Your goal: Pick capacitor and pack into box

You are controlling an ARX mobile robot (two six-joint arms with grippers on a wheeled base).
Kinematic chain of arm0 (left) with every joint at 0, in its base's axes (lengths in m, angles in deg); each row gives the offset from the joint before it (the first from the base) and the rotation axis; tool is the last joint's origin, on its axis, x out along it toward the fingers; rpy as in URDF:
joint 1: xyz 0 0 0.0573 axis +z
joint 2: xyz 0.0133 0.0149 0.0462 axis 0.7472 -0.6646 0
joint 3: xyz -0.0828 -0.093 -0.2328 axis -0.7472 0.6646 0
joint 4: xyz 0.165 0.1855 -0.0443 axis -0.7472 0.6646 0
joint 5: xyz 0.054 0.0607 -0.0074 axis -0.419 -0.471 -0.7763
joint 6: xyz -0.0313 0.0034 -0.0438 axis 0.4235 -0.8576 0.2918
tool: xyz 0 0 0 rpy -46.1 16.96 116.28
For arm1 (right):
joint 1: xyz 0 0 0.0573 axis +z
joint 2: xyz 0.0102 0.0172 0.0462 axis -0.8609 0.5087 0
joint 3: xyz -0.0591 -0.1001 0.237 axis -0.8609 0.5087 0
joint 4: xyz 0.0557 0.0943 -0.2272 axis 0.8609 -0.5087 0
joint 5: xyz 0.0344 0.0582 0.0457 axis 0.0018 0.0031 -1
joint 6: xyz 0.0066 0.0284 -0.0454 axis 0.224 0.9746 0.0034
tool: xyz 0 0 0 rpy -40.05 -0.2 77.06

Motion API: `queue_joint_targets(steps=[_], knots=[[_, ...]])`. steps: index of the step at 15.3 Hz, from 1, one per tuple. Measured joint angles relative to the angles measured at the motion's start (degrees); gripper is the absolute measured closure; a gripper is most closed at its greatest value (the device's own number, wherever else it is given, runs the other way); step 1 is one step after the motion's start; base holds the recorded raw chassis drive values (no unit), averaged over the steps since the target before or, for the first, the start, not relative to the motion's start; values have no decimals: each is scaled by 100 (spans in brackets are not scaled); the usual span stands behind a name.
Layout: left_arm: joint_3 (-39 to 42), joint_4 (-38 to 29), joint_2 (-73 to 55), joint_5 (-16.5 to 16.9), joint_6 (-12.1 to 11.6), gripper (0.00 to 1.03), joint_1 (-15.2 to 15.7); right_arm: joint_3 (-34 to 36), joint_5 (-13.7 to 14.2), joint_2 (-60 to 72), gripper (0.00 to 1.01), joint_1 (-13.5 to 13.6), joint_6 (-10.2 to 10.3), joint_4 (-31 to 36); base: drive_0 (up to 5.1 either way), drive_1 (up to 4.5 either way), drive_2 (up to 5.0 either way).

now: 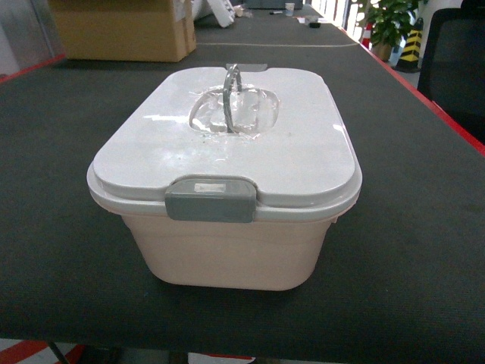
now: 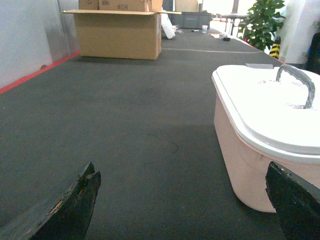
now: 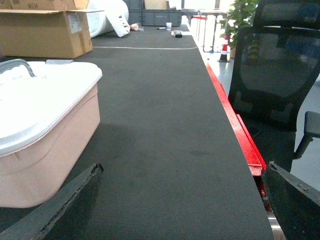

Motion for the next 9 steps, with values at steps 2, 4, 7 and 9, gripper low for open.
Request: queue_joint_targets(steps=[2, 4, 7, 9], knots=[[0, 0, 0, 0, 0, 5, 0, 0, 0, 0, 3, 0, 0, 0, 0, 0, 0], [0, 0, 0, 0, 0, 5, 0, 0, 0, 0, 3, 0, 0, 0, 0, 0, 0], [0, 0, 0, 0, 0, 5, 0, 0, 0, 0, 3, 0, 0, 0, 0, 0, 0], [0, 0, 0, 0, 0, 5, 0, 0, 0, 0, 3, 0, 0, 0, 0, 0, 0]])
